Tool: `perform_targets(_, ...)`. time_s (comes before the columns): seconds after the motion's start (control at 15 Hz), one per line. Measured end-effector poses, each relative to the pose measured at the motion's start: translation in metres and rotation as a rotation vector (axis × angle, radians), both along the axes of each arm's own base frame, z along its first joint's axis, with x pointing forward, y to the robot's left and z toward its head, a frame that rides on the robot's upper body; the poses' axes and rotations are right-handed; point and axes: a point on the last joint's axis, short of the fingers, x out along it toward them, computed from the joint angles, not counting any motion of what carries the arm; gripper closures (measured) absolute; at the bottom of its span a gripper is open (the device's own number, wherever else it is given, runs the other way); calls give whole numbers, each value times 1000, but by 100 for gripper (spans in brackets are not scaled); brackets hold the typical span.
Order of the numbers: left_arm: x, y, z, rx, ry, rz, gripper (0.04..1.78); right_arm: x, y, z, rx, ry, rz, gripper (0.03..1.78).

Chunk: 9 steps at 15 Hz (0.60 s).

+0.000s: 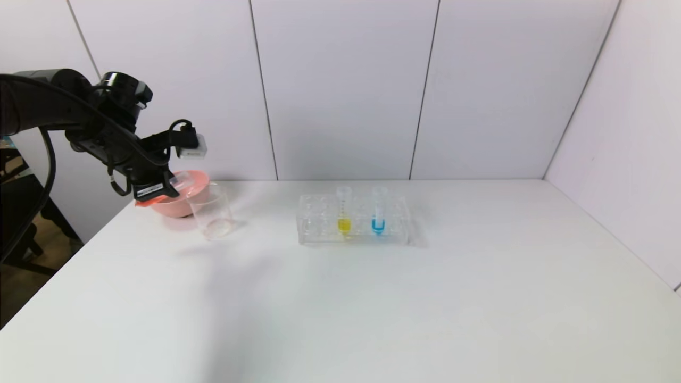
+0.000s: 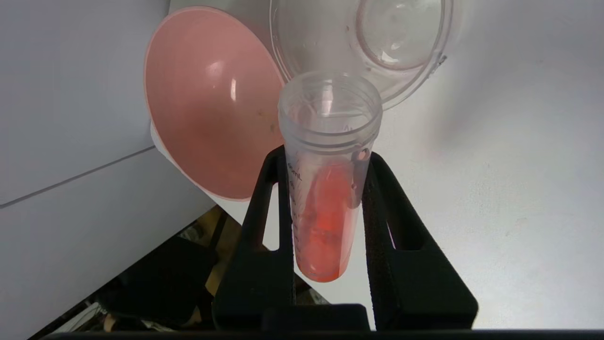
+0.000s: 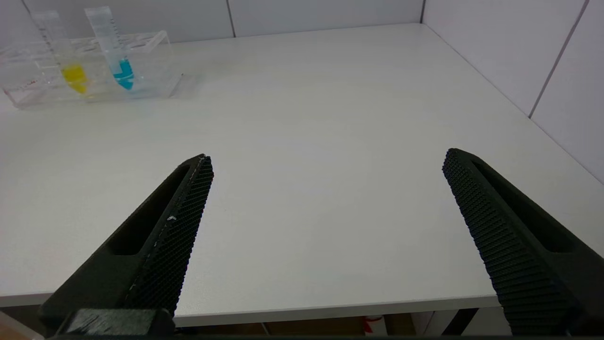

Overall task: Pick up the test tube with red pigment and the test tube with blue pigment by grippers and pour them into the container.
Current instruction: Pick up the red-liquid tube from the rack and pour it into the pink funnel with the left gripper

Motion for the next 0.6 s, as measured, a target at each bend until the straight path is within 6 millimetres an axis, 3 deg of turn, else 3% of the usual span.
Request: perform_targets(0.6, 10, -15, -8, 157, -11, 56, 138, 0, 0, 0, 0, 0, 0, 4)
